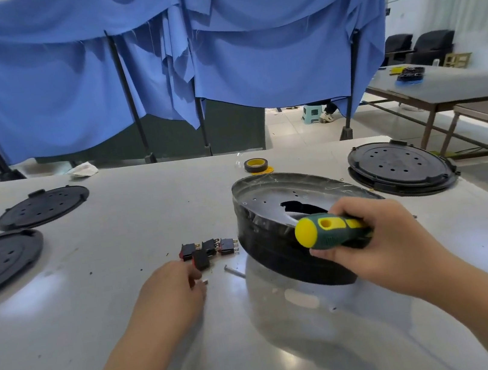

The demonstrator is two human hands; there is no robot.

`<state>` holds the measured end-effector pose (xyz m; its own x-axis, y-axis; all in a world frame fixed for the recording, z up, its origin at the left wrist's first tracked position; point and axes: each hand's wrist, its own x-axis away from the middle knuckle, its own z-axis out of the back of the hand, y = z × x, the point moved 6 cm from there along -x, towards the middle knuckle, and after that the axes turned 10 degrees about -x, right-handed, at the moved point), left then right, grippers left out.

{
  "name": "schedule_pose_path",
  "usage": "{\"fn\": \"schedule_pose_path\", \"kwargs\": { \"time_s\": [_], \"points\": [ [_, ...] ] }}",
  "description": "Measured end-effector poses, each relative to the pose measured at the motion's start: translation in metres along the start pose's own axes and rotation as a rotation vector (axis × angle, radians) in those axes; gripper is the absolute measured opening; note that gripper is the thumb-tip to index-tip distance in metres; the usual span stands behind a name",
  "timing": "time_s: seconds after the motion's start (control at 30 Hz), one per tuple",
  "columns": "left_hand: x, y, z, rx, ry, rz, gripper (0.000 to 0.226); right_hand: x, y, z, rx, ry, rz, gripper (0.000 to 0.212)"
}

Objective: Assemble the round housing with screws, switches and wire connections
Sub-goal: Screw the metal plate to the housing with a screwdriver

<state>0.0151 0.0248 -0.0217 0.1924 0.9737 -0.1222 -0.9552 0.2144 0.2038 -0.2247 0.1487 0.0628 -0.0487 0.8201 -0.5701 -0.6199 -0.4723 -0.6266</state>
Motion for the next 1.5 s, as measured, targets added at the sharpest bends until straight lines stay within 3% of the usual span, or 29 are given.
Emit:
{"fn": "schedule_pose_path", "kwargs": {
  "time_s": [0.27,0.47,0.57,0.7,0.9,1.07,1.2,1.5],
  "points": [
    [0.004,0.01,-0.001,0.013,0.048,-0.059,0.009,-0.016,-0.003,0.015,-0.002,0.079,-0.038,0.024],
    [0.018,0.037,0.013,0.512,0.042,-0.116,0.015,-0.033,-0.012,0.032,0.014,0.17,-0.05,0.025],
    [0.03,0.054,0.024,0.76,-0.003,-0.135,0.016,-0.036,-0.016,0.044,0.0,0.276,-0.055,0.028],
    [0.044,0.072,0.056,0.928,0.061,-0.235,0.018,-0.036,-0.016,0.07,-0.071,0.474,-0.114,0.026],
    [0.064,0.089,0.094,1.046,0.162,-0.375,0.019,-0.022,-0.003,0.091,-0.338,0.63,-0.263,0.017],
    [0.077,0.119,0.112,1.027,0.321,-0.462,0.024,-0.005,0.002,0.082,-0.657,0.658,-0.377,0.034],
    [0.081,0.136,0.115,1.005,0.45,-0.476,0.025,0.004,0.0,0.074,-0.798,0.648,-0.406,0.036],
    [0.085,0.144,0.104,1.159,0.346,-0.447,0.017,0.012,-0.007,0.071,-0.805,0.618,-0.359,0.039]
  ]
}}
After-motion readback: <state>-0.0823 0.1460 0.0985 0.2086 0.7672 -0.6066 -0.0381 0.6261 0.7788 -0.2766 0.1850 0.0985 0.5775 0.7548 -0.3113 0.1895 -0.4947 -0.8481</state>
